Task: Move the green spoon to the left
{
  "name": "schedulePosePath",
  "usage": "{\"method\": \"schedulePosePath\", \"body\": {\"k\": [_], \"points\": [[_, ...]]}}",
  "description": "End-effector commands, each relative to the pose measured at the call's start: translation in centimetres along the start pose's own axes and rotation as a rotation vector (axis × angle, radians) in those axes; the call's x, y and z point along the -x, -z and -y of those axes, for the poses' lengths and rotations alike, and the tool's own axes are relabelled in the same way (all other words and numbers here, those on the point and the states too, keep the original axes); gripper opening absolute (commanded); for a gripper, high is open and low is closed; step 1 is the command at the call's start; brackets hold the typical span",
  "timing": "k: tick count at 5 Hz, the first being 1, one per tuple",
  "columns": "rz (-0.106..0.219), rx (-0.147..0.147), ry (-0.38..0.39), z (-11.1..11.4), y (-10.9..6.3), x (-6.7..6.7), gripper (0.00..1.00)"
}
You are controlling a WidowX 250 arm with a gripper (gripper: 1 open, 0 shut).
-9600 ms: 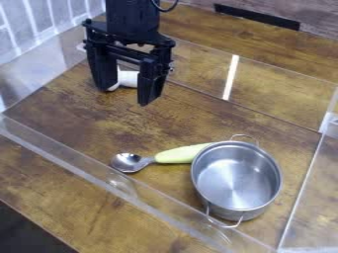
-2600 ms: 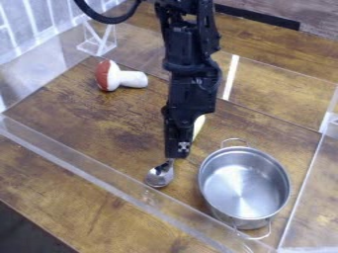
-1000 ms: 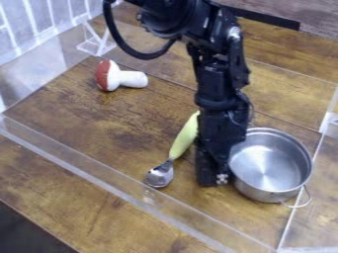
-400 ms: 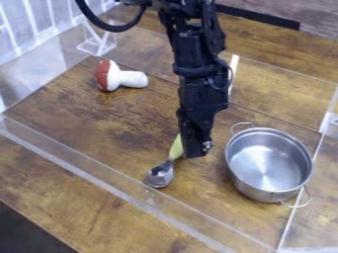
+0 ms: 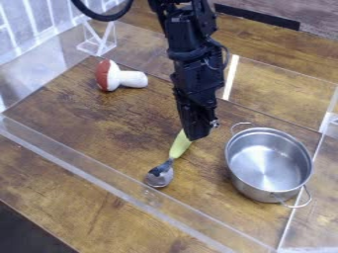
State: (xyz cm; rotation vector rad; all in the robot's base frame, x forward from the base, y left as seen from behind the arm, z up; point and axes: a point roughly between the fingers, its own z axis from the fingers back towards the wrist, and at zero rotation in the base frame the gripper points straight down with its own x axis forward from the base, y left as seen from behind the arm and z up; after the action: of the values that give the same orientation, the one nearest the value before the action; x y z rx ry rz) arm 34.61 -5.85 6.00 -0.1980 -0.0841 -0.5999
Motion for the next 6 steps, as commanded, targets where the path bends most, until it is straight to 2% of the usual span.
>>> {"method": "schedulePosePath", "body": {"k": [1,2,3,4,5,6], "points": [[0.109,-0.015,-0.054,-0.8,-1.9,0.0,0.00],[0.146,0.001,-0.176,-0.8,-0.6,0.0,0.00],[0.168,0.020,-0.279,-0.3,0.4,-0.4,0.00],[0.172,0.049,-0.319,-0.3,1.2,-0.5,0.00],[0.162,0.072,-0.341,-0.7,2.1,-0.6,0.00],[0.154,0.078,-0.389,-1.2,1.9,-0.9,0.00]]}}
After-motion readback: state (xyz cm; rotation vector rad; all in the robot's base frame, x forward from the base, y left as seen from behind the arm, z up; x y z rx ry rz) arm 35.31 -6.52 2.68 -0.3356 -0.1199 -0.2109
